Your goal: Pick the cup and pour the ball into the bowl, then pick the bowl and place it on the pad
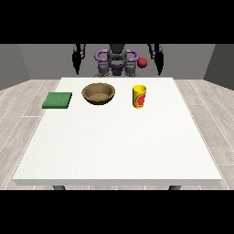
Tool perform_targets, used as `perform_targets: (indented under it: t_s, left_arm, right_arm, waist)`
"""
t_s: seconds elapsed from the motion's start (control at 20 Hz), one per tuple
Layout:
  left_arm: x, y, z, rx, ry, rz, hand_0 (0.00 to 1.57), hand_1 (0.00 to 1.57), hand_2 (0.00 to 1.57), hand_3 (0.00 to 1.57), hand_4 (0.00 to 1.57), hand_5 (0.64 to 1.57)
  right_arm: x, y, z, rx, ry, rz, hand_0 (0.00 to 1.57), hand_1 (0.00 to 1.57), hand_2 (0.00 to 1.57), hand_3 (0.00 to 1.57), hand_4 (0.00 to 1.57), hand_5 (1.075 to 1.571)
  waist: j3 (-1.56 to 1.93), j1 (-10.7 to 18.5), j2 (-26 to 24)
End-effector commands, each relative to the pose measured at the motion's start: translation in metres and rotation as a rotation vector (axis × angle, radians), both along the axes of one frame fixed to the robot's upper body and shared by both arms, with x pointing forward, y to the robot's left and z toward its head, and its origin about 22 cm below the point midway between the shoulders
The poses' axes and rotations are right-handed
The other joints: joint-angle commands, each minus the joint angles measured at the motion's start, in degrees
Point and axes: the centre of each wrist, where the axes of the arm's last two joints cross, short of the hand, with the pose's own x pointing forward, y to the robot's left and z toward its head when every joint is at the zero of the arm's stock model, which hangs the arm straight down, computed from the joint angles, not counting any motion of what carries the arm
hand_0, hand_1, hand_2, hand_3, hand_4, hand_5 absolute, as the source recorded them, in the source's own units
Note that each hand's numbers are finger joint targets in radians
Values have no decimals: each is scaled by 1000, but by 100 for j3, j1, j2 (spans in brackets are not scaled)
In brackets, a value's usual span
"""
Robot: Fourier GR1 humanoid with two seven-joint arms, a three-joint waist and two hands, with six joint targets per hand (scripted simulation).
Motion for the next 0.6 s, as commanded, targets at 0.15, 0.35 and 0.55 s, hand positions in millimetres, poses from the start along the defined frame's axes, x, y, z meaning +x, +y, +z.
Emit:
perform_targets:
  t_s: [0.15, 0.35, 0.55]
  left_arm:
    - [2, 5, 28, 32, -34, -18, 0, 0, 0, 0, 0, 1535]
    - [19, -27, 71, -177, -134, -118, 0, 0, 0, 0, 0, 1535]
    - [11, -32, 84, -328, 46, -132, 0, 0, 0, 0, 0, 1541]
  right_arm:
    - [1, -8, 26, -35, -23, 1, 0, 0, 0, 305, 1058, 1571]
    - [12, 57, 71, 127, -143, 119, 0, 0, 0, 0, 981, 1570]
    - [4, 88, 73, 145, 53, 61, 0, 0, 0, 0, 783, 1571]
  waist:
    - [-28, -50, -1356]
    - [-58, 78, -2529]
    - [-41, 428, -3065]
